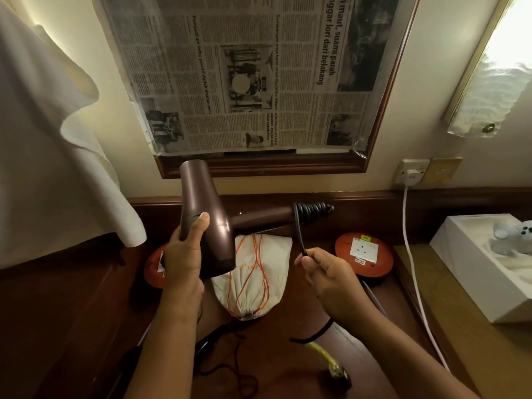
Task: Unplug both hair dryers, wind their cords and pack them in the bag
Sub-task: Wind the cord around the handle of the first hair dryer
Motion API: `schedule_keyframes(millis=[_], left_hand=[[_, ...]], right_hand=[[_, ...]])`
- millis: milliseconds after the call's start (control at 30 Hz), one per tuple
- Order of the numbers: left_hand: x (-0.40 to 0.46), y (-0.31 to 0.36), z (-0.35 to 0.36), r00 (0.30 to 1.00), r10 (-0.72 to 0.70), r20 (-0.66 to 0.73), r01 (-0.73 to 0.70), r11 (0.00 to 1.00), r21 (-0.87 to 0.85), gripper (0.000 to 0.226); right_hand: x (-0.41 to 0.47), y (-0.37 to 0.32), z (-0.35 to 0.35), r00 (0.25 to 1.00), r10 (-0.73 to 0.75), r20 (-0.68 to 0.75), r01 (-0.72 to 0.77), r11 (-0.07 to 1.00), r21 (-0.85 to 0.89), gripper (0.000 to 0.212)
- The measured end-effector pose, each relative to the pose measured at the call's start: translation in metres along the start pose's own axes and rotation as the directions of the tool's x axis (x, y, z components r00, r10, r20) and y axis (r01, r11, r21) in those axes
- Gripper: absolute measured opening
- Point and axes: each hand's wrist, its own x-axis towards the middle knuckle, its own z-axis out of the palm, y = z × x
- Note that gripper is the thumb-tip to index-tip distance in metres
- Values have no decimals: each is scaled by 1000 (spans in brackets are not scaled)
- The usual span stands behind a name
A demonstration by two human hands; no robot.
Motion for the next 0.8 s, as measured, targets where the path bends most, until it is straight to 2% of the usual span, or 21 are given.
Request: schedule_keyframes(millis=[167, 300, 400, 500, 567, 600, 700, 800], left_hand=[[-2, 0, 0, 1000, 1, 10, -1, 1000, -2, 84], [-3, -2, 0, 999, -41, 13, 41, 998, -40, 89], [-2, -3, 0, 998, -59, 34, 61, 996, -59, 91], [-2, -3, 0, 995, -78, 69, 83, 994, -68, 77], [0, -1, -1, 991, -88, 98, 97, 991, -90, 66], [0, 0, -2, 990, -84, 109, 93, 992, -87, 68], [1, 2, -2, 990, -68, 122, 75, 996, -52, 85], [0, 2, -4, 987, -79, 139, 88, 994, -58, 82]], right_hand=[[-3, 8, 6, 998, -22, -56, 22, 1000, 5, 17], [-4, 12, 5, 999, -25, -39, 25, 1000, -4, 17], [-3, 18, 5, 998, 56, 0, -56, 991, 120, 19], [-2, 22, 5, 976, 191, 103, -215, 915, 340, 35], [-3, 25, 6, 952, 251, 176, -304, 854, 422, 45], [-4, 27, 7, 942, 263, 208, -331, 828, 453, 46], [-4, 36, 7, 922, 240, 303, -377, 728, 572, 40], [-3, 41, 5, 912, 200, 358, -397, 649, 649, 33]])
